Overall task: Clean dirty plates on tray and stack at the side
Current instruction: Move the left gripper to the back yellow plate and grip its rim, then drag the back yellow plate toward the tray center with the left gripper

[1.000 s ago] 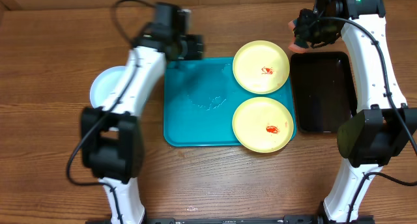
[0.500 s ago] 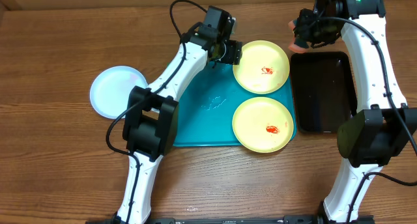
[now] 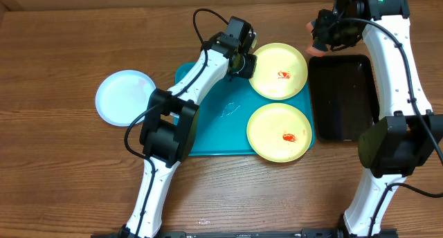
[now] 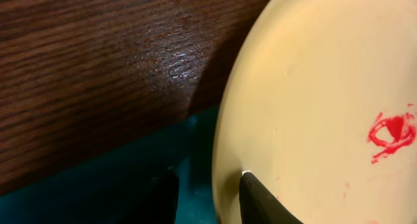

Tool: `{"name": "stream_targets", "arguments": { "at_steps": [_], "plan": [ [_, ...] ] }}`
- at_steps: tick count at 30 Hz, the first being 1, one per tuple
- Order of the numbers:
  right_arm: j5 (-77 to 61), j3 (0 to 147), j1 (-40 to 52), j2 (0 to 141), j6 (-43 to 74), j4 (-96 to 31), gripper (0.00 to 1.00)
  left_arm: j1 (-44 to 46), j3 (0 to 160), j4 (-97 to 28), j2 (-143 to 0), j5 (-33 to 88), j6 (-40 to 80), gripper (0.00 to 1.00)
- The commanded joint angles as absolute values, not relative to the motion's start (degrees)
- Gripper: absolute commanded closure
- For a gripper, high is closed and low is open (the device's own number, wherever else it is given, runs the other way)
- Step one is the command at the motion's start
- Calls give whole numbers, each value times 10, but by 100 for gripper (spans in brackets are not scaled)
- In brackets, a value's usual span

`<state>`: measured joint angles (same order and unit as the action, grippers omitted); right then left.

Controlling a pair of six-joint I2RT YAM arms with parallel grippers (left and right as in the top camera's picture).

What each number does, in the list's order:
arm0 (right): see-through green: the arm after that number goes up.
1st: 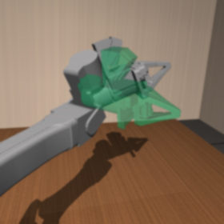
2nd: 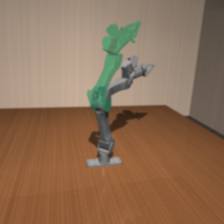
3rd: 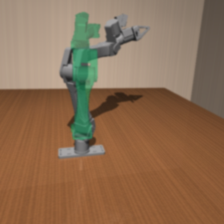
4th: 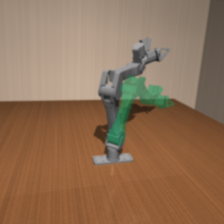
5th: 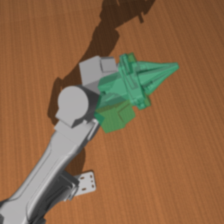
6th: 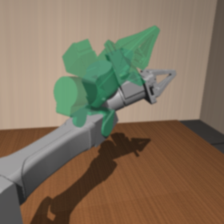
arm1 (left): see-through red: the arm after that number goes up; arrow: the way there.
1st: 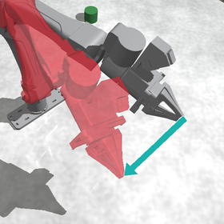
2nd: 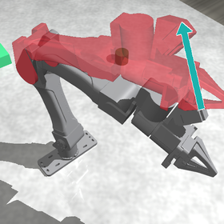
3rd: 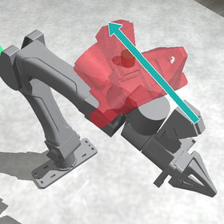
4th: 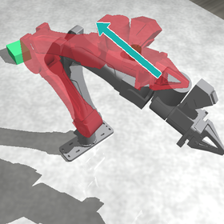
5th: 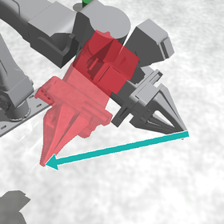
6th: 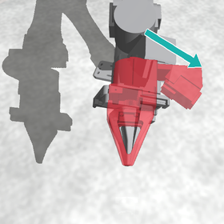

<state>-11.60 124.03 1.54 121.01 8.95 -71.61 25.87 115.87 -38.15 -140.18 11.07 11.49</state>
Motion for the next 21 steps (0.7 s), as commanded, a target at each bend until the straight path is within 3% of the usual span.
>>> {"name": "stream_targets", "arguments": {
  "at_steps": [1,5,12,21],
  "plan": [
    [-114,1249,13,1199,85,-715,96,260,1167,-383,-1409,87,105,69],
    [-114,1249,13,1199,85,-715,96,260,1167,-389,-1424,86,105,72],
    [-110,1249,13,1199,84,-715,96,259,1167,-382,-1426,86,107,96],
    [-110,1249,13,1199,85,-715,96,247,1197,-426,-1426,60,154,96]
  ]
}}
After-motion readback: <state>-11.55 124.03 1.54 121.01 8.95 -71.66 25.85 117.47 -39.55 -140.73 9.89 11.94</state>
